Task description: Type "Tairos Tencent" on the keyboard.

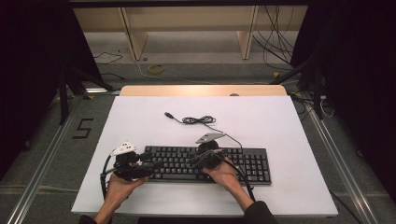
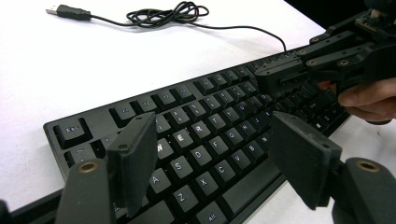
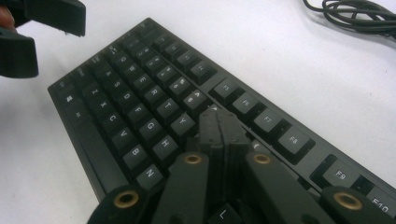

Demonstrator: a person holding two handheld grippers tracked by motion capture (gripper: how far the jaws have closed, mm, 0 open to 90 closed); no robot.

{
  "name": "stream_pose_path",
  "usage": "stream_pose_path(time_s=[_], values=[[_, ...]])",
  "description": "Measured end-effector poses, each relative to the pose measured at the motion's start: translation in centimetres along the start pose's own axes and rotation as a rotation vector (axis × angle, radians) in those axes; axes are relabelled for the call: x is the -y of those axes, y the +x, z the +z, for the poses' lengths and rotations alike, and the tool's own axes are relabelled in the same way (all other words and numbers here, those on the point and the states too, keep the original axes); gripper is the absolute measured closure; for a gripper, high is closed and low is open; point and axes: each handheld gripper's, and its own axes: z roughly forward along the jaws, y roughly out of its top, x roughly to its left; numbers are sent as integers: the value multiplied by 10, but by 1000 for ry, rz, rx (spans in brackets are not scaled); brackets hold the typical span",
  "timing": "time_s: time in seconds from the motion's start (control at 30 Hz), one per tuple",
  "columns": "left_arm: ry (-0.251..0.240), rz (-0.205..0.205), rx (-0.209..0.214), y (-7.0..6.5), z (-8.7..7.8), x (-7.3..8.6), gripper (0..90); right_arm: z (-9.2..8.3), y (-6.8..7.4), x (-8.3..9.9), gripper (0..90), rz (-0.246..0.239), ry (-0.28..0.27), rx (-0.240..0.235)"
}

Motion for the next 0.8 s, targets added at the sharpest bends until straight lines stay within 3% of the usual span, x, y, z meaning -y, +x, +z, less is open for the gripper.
stream_pose_path(time_s=[0.8], values=[[5, -7, -7, 3, 0, 0, 322, 12, 1, 6, 900, -14, 69, 39]])
